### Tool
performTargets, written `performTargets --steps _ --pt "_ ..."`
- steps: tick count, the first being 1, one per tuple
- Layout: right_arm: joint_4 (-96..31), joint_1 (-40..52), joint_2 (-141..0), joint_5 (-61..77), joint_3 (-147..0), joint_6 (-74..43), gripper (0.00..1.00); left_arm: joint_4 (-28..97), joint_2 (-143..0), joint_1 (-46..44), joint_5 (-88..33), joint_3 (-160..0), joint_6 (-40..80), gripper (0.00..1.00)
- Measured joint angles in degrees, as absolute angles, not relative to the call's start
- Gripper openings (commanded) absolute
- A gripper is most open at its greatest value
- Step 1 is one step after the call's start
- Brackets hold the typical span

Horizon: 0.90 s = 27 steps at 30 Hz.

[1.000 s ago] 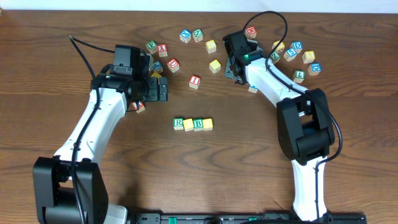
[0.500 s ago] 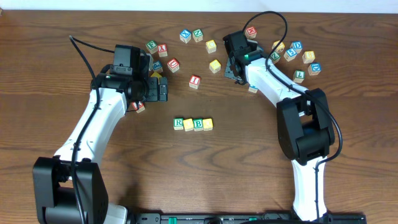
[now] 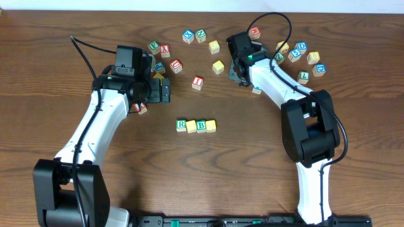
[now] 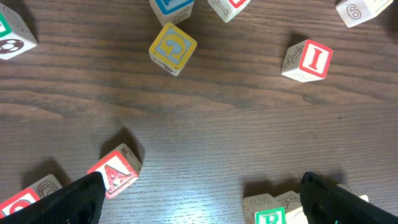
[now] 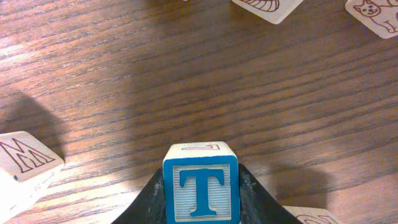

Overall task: Spell out ROBOT
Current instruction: 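Lift the blue T block and carry it toward the row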

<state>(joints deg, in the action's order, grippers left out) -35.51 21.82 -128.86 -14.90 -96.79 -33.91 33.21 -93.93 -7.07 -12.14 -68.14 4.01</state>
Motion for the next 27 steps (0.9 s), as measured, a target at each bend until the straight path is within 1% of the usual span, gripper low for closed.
performTargets --steps 16,21,27 --pt "-37.1 21.8 -124.1 -14.8 -96.8 -33.7 0.25 33.2 -93.9 -7.1 -12.1 -68.1 4.0 0.98" --pt "-40.7 21.8 -121.8 -15.0 -96.7 -33.6 0.22 33.2 -93.9 -7.1 -12.1 -68.1 4.0 0.98" --pt "-46.2 22.9 -114.3 -16.1 -96.6 -33.4 0.17 33.2 -93.9 -7.1 -12.1 -68.1 4.0 0.98"
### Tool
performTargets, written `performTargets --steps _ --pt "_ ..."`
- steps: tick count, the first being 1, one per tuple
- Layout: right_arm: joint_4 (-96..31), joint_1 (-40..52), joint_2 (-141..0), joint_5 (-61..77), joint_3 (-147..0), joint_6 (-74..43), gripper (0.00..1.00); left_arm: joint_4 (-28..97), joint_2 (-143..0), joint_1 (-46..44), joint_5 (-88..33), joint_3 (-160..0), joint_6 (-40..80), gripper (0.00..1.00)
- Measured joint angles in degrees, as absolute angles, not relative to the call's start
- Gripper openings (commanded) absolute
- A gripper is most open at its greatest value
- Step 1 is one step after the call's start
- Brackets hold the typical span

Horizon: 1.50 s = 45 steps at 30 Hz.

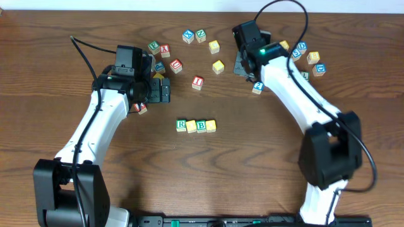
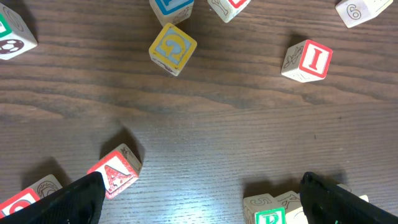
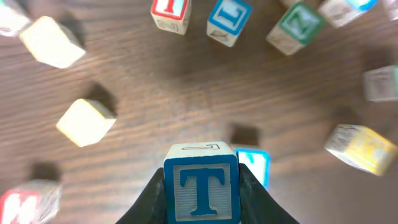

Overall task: Spell out ROBOT
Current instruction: 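Lift the blue T block and carry it toward the row, then lower the blue T block to the right of the second O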

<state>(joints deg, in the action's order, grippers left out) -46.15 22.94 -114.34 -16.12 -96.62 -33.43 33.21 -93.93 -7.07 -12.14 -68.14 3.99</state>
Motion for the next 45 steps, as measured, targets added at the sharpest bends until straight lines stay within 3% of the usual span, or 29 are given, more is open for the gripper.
performTargets --steps 5,14,29,45 --pt "-51.3 25.4 -106.9 -18.5 -96.6 -33.5 0.11 33.2 -93.9 -7.1 -12.1 -68.1 4.0 0.98" --pt "-56.8 35.5 -101.9 -25.7 -96.5 -34.9 0.10 33.2 -93.9 -7.1 -12.2 -68.1 4.0 0.98" --pt "-44.9 40.0 -101.9 -25.8 -77.9 -39.1 0.10 33.2 -93.9 -7.1 -12.1 -68.1 4.0 0.98" --pt "-40.0 40.0 -101.9 -23.5 -70.3 -41.0 0.10 33.2 -93.9 -7.1 -12.1 -68.1 4.0 0.98"
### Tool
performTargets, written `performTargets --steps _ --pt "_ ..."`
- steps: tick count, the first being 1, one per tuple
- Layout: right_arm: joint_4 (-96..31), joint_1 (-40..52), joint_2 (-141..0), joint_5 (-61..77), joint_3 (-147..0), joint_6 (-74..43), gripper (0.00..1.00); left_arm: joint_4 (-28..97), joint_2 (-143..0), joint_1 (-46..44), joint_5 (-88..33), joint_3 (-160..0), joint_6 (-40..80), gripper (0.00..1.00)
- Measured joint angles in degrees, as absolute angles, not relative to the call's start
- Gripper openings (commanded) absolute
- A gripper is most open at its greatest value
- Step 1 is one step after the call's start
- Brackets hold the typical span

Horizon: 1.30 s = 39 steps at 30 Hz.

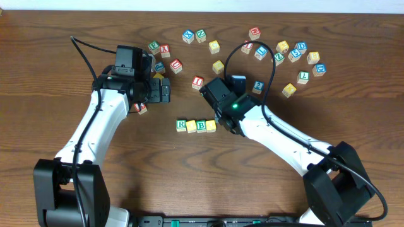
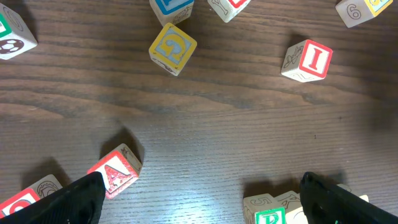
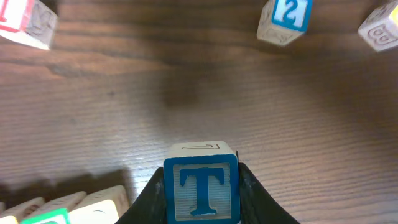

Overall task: Spell out ROBOT
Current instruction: 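Lower the blue T block to the right of the second O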

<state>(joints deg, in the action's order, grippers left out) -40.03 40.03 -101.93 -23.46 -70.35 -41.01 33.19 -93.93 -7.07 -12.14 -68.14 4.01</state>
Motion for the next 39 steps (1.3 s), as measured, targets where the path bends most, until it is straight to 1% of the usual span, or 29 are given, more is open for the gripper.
performTargets --steps 19,29,39 --pt "-37.5 40.0 -101.9 -20.0 -66.7 -41.5 0.10 33.2 -93.9 -7.1 -12.1 -68.1 4.0 0.98" --pt "-33.8 40.0 -101.9 -16.6 -62.3 -41.5 0.09 33.2 -93.9 -7.1 -12.1 -68.1 4.0 0.98" --pt "-32.1 40.3 -101.9 -14.5 -62.0 -41.2 0.10 33.2 -93.9 -7.1 -12.2 -68.1 4.0 0.98"
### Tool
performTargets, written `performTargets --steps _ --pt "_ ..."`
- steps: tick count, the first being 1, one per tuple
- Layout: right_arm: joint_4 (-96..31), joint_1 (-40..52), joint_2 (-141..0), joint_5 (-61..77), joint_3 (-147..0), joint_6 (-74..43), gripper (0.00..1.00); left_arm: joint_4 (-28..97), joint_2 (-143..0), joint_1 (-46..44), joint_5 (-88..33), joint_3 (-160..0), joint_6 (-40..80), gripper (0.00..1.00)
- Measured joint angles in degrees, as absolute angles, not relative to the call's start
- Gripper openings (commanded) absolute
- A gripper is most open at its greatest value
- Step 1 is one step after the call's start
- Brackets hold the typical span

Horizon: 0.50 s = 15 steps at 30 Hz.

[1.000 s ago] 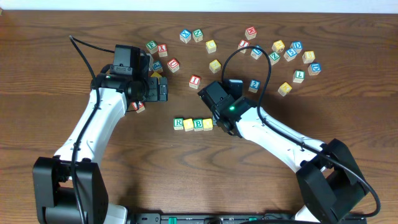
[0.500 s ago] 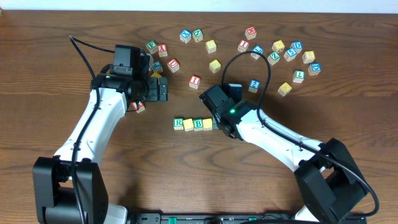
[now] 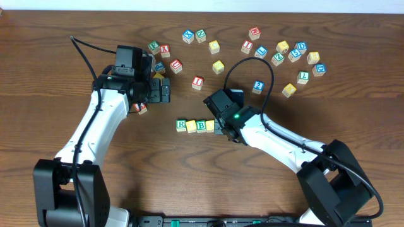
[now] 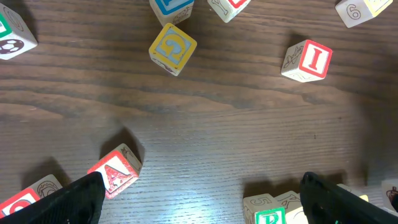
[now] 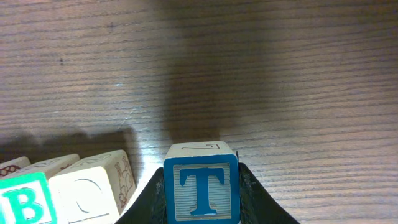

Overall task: Spell out ROBOT
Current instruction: 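Lower the blue T block to the right of the second O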

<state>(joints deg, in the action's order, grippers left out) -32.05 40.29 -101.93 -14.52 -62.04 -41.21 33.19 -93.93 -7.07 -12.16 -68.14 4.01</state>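
A row of letter blocks lies mid-table: green R [image 3: 181, 125], a yellow block [image 3: 191, 126], green B [image 3: 201, 125], another yellow block [image 3: 211, 125]. My right gripper [image 5: 202, 199] is shut on the blue T block [image 5: 201, 187], low over the wood just right of the row's last block [image 5: 93, 185]. In the overhead view the right gripper [image 3: 222, 128] hides the T. My left gripper [image 4: 200, 199] stands open over bare wood, the red A block [image 4: 116, 171] by its left finger and the R block [image 4: 268, 214] near its right finger.
Loose blocks lie scattered along the back of the table: red I [image 3: 197, 81], a yellow block [image 3: 218, 66], blue 2 [image 3: 258, 86], and a cluster at the back right [image 3: 297, 53]. More blocks sit under the left arm near its wrist [image 3: 161, 60].
My right gripper has moved with the T block closer to the table and to the right end of the row. The left arm has not moved.
My right gripper was shut on the T block among the back-right blocks. It then held it further back over the scattered blocks, then near the middle of the table, and now it holds it beside the row's right end. The left arm stayed still throughout.
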Motion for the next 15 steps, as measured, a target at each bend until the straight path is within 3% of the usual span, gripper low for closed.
performTargets --steps 15 --pt "-27.8 41.5 -101.9 -11.9 -59.5 -40.1 0.11 33.2 -93.9 -7.1 -12.2 -68.1 4.0 0.98"
